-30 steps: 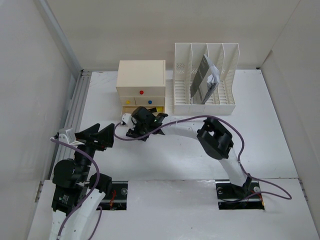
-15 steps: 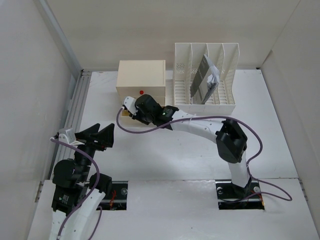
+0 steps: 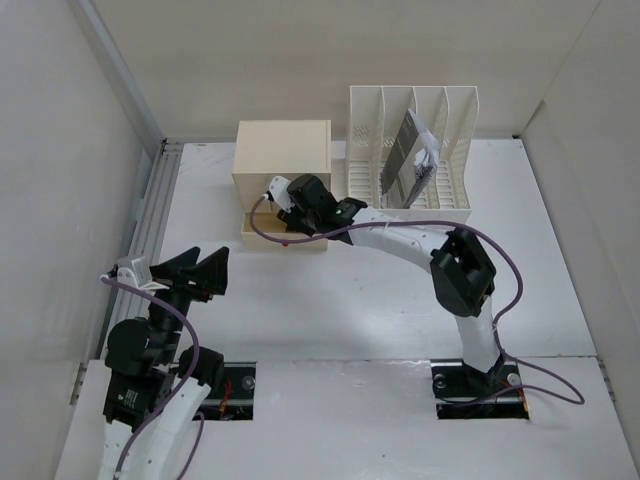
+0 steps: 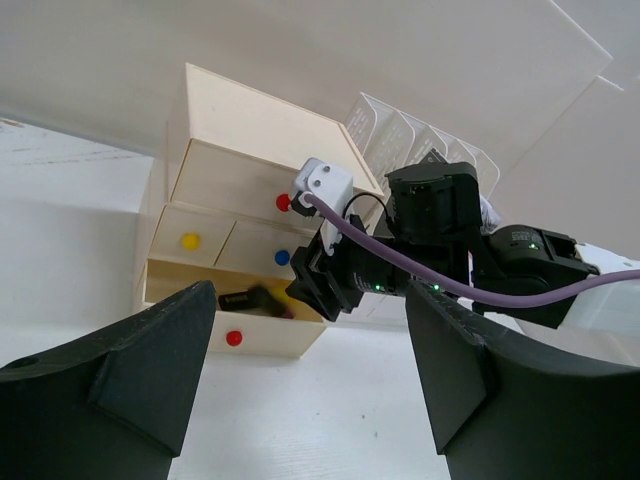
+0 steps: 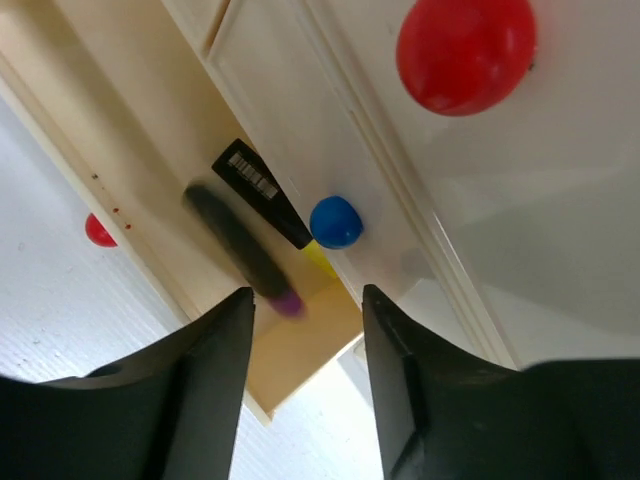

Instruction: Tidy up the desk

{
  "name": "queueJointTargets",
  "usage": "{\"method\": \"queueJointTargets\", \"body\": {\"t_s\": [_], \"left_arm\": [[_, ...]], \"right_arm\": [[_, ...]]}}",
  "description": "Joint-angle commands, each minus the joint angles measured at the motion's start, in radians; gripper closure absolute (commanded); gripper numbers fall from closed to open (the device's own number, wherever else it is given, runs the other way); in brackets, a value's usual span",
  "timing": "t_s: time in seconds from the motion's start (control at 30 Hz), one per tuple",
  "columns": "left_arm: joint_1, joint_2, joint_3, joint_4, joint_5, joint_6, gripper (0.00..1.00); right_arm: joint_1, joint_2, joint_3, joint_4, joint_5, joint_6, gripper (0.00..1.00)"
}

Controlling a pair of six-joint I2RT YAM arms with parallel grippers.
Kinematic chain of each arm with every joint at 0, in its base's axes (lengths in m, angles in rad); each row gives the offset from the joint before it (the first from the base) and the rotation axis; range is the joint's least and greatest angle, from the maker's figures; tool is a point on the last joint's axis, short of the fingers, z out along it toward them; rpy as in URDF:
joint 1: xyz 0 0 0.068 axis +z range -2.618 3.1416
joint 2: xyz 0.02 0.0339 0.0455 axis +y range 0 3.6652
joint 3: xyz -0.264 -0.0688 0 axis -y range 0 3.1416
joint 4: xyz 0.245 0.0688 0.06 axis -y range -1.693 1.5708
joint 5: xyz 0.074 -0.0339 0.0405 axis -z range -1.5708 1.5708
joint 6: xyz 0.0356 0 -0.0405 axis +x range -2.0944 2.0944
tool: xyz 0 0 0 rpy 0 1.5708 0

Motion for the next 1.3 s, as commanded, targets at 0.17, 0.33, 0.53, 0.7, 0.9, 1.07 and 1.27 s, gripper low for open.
{"method": "queueJointTargets", "body": {"t_s": [0.17,0.33,0.53,0.7,0.9,1.07,1.27], "left_arm": [[-0.004,-0.013,-0.003,0.036,-0.001,0.008,0.26],[-0.004,-0.013,-0.003,0.036,-0.001,0.008,0.26],[-0.004,-0.013,-0.003,0.036,-0.001,0.008,0.25],[-0.004,-0.013,-0.003,0.036,-0.001,0.008,0.25],[-0.004,-0.013,-0.003,0.036,-0.001,0.008,0.25],[-0.004,-0.013,-0.003,0.036,-0.001,0.008,0.25],[-0.004,-0.013,-0.003,0.036,-0.001,0.008,0.25]], "right_arm": [[-0.002,-0.046,0.005,0.029,-0.083,-0.005,0.47],[-0.012,-0.090,-0.011,-0.019,-0.439,-0.056,1.00],[-0.021,0.034,0.066,-0.166,-0.658,-0.099,1.00],[-0.030,0.094,0.080,-0.145,-0.501,-0.025,1.00],[-0.030,0.118,0.069,-0.017,-0.134,0.049,1.00],[-0.030,0.128,0.032,0.102,0.116,0.084,1.00],[-0.030,0.128,-0.003,0.184,0.291,0.098,1.00]]}}
